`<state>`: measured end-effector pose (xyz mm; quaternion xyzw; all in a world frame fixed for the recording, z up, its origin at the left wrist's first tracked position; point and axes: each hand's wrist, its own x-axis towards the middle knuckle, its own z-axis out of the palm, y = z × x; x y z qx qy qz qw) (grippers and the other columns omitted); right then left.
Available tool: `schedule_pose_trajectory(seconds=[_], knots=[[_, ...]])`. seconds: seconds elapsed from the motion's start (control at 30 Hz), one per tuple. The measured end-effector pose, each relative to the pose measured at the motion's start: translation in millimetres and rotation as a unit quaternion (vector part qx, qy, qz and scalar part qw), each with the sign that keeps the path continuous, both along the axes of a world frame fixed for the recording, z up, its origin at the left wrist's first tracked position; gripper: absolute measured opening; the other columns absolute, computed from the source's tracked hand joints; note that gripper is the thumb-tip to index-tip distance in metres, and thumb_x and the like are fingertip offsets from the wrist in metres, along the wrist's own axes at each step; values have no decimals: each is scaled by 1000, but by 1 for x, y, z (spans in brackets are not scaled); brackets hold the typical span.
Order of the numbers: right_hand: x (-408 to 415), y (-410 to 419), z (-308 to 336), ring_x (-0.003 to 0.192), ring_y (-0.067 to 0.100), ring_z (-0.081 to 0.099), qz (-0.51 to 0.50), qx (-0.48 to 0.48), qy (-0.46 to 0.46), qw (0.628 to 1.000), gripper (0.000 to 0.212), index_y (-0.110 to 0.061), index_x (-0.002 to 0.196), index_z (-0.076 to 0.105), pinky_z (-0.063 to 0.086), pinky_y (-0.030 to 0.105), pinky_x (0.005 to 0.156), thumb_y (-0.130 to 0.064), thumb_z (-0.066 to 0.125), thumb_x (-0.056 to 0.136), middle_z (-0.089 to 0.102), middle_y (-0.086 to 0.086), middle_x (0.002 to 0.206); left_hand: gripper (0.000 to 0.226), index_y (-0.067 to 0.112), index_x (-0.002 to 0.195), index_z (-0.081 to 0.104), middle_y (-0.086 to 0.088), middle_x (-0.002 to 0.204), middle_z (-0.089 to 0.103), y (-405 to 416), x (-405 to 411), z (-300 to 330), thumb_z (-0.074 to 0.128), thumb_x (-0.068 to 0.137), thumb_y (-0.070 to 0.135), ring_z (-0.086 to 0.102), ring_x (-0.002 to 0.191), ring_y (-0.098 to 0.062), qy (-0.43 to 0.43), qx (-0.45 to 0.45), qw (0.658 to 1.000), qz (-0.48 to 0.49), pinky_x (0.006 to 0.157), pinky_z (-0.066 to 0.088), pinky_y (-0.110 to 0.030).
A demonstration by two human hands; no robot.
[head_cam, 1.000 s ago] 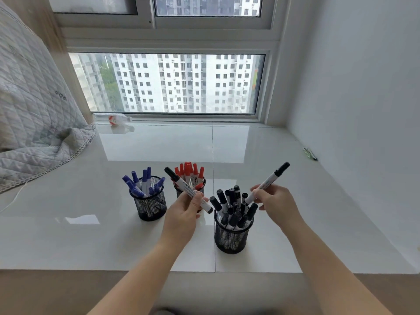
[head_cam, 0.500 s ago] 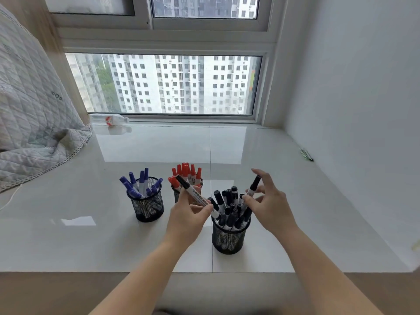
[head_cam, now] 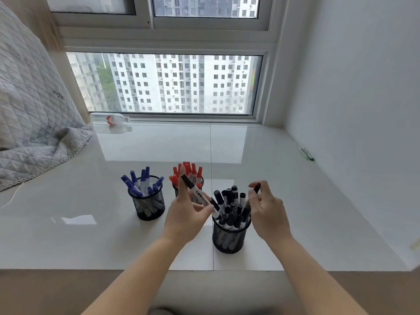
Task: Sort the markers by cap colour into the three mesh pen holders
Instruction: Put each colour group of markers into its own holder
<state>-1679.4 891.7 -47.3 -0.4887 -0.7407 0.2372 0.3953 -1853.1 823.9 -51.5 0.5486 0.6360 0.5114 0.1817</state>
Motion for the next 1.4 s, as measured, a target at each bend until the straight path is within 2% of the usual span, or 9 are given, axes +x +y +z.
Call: schedule_pose_trajectory(seconds=[0.13, 0.27, 0.37, 0.53, 0.67, 0.77, 0.97, 1.2, 1.4], knots=[[-4, -4, -3, 60, 23, 49, -13, -60, -49, 997, 28, -15, 72, 50, 32, 32, 52, -26, 39, 95, 53, 2, 57, 51, 55, 110, 31, 11, 91, 66, 1, 1, -1, 58, 89, 16, 68, 72, -9, -35, 27, 999, 9, 76, 56, -44], [-6, -6, -2, 63, 22, 53, -22, -61, -39, 997, 27, -20, 72, 54, 38, 31, 55, -21, 39, 94, 58, -1, 61, 10, 38, 96, 43, 9, 85, 69, -2, 4, -1, 40, 97, 28, 68, 77, -5, -55, 34, 998, 3, 67, 55, -31], [-7, -10, -4, 67, 20, 59, -45, -38, -17, 998, 25, -23, 89, 64, 43, 32, 59, -15, 41, 92, 68, -1, 70, 12, 33, 88, 49, 7, 85, 69, -3, 7, -1, 43, 96, 27, 67, 81, -10, -80, 52, 995, 14, 68, 54, -29], [-6, -12, -9, 66, 14, 55, -47, -47, 1, 998, 32, -26, 80, 66, 35, 23, 53, -21, 39, 96, 59, -11, 63, 20, 33, 83, 59, -8, 97, 64, 0, 15, 1, 52, 93, 18, 64, 87, -14, -142, 75, 987, 25, 70, 52, -16], [-5, -12, -10, 74, 14, 58, -30, -56, 15, 998, 31, -30, 78, 63, 37, 21, 57, -22, 40, 96, 63, -12, 73, 19, 34, 84, 62, -9, 100, 60, 5, 23, 1, 56, 90, 16, 63, 80, -11, -136, 85, 987, 25, 74, 51, -24], [-3, -12, -9, 74, 14, 59, -28, -48, 18, 998, 31, -33, 74, 59, 39, 20, 58, -26, 39, 97, 65, -7, 74, 21, 36, 92, 53, 1, 93, 61, 5, 26, -6, 58, 89, 15, 63, 78, -10, -73, 82, 993, 47, 70, 51, -18], [3, -7, -9, 80, 28, 60, -28, -49, 19, 998, 37, -3, 82, 62, 47, 40, 72, -29, 40, 97, 67, 13, 79, 44, 25, 122, 42, 15, 88, 55, 3, 20, -10, 62, 85, 10, 61, 72, 1, 63, 85, 992, 65, 59, 46, -14], [4, -16, -6, 76, 10, 60, 12, 17, -63, 998, 11, -26, 83, 64, 48, 30, 67, -35, 57, 86, 65, -11, 80, 30, 13, 118, 51, 14, 86, 57, 1, 15, 1, 59, 88, 13, 62, 67, -15, 170, 80, 980, 70, 61, 53, -33], [5, -14, -12, 79, 12, 60, 11, 10, -51, 999, 13, -21, 90, 65, 48, 32, 70, -25, 53, 90, 65, -10, 83, 28, 15, 119, 51, 5, 91, 64, 5, 20, 16, 54, 91, 18, 61, 76, -18, 258, 69, 962, 54, 63, 41, -25]])
